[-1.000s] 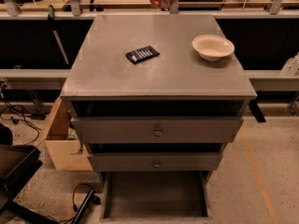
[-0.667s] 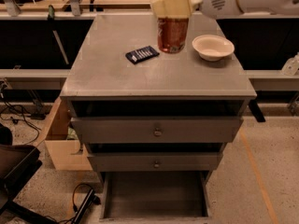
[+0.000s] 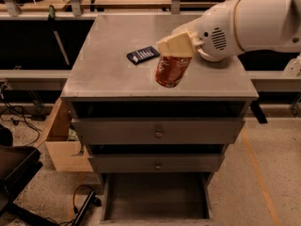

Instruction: Place coke can into bottom drawer

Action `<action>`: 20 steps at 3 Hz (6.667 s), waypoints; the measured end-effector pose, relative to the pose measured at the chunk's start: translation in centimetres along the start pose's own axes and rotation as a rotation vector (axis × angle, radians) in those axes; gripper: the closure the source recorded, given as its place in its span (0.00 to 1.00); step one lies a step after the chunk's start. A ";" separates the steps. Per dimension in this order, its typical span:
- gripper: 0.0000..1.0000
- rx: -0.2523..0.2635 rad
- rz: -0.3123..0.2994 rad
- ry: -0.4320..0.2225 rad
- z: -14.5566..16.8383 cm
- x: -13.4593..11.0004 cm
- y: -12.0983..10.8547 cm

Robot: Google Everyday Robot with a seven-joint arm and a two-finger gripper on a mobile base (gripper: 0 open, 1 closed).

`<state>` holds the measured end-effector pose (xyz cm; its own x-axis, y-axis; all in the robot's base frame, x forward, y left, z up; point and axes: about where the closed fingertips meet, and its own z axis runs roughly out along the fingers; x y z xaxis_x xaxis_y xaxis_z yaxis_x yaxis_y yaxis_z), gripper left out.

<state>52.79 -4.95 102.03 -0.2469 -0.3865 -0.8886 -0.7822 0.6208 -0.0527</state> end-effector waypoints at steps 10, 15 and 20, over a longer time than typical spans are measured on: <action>1.00 -0.198 0.407 0.010 24.5 33.7 10.9; 1.00 -0.150 0.373 0.037 30.8 47.1 12.1; 1.00 -0.093 0.505 0.059 40.8 62.1 13.5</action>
Offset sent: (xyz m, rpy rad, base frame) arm -0.0464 0.0271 -0.1388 0.2292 0.1308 0.0194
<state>50.25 7.26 27.49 -0.6366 -0.0941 -0.7654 -0.6043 0.6775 0.4193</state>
